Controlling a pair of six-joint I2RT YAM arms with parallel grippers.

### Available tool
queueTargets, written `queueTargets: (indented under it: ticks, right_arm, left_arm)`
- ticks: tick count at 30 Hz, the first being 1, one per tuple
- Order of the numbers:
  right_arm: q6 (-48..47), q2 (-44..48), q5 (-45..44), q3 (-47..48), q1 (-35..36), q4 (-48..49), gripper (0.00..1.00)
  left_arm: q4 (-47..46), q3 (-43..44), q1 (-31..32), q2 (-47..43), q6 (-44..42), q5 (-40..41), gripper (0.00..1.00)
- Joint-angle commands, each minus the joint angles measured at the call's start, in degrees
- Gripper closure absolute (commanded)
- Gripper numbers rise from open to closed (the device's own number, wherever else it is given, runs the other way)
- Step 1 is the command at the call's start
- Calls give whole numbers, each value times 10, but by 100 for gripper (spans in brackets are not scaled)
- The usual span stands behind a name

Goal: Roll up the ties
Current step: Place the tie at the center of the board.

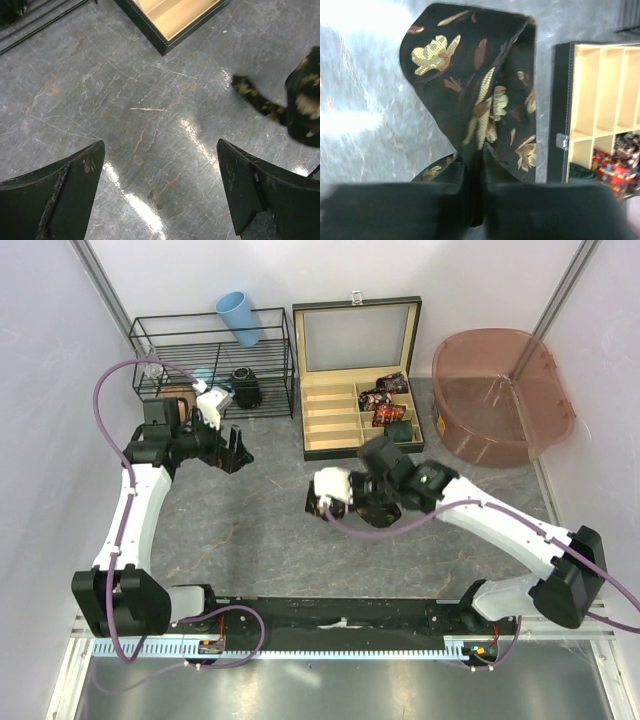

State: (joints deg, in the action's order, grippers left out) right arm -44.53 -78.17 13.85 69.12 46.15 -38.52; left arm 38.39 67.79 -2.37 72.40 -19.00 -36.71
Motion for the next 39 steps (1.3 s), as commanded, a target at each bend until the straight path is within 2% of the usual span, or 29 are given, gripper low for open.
queueTargets:
  ticks: [1, 2, 3, 5, 10, 16, 17, 19, 23, 27, 33, 39]
  right_arm:
    - [-121, 45, -129, -122, 26, 30, 65]
    - [-108, 55, -174, -133, 19, 40, 55]
    - [-93, 74, -174, -137, 10, 39, 40]
    - [-47, 98, -149, -128, -26, 5, 32]
    - [15, 122, -114, -116, -96, -68, 28]
    - [46, 112, -60, -100, -240, -138, 30]
    - [53, 93, -52, -97, -276, -143, 30]
    - [79, 66, -41, -84, -303, -145, 32]
    - [111, -14, -32, -57, -311, -144, 41]
    - [133, -57, -10, -47, -312, -139, 41]
    - [179, -115, -10, -47, -312, -95, 37]
    - [205, -142, -17, -58, -307, -26, 32]
  left_arm:
    - [-7, -8, 1, -25, -48, -48, 1]
    - [-3, -17, 2, -32, -62, -51, 1]
    - [4, -23, 1, -35, -80, -63, 1]
    - [33, -42, 6, -42, -145, -78, 0]
    - [100, -88, 89, -36, -316, -79, 0]
    - [83, -121, 177, 3, -377, -83, 2]
    - [72, -118, 186, 12, -379, -84, 3]
    - [60, -110, 211, 40, -377, -87, 6]
    - [9, -93, 257, 87, -356, -83, 11]
    - [-4, -63, 318, 141, -364, -86, 10]
    - [-13, -21, 373, 212, -391, -78, 10]
    - [-41, -9, 377, 227, -376, -78, 10]
